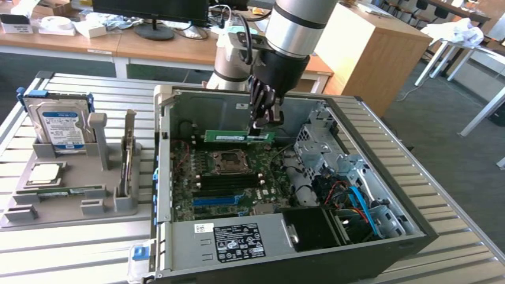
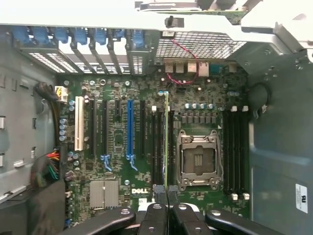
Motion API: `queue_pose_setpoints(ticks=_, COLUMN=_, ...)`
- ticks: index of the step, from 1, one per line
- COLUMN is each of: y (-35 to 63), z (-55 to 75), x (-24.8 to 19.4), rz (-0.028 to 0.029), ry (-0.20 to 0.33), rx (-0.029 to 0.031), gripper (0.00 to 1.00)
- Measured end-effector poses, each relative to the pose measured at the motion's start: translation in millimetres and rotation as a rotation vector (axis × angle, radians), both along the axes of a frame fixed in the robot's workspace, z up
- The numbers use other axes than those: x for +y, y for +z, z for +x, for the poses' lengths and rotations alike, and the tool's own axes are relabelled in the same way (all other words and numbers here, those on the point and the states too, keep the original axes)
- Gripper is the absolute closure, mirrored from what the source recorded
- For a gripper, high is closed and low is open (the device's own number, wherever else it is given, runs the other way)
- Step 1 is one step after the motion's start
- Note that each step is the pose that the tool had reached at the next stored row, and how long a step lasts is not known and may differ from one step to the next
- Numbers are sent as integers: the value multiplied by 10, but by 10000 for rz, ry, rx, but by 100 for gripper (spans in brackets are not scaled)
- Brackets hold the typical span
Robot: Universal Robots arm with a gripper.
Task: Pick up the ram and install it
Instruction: 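Pick up the ram and move it above insertion slot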
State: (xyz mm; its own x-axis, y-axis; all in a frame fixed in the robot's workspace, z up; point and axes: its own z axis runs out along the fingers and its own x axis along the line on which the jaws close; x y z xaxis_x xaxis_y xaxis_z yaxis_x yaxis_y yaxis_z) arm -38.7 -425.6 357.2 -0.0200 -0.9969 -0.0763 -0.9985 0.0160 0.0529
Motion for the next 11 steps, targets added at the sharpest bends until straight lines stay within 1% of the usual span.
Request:
queue_pose_setpoints(ticks=3, y=-2, z=1, x=41, rz=1, ry=0, rx=0, gripper=89)
queue_pose_setpoints(ticks=4, y=-2, z=2, x=46, rz=1, ry=0, rx=0, gripper=89)
queue_pose_setpoints(ticks=8, y=-3, z=2, x=46, rz=-1, ry=1, rx=0, gripper=89)
queue_pose_setpoints(ticks=11, y=-36, z=1, x=46, rz=0, ry=0, rx=1, gripper=89)
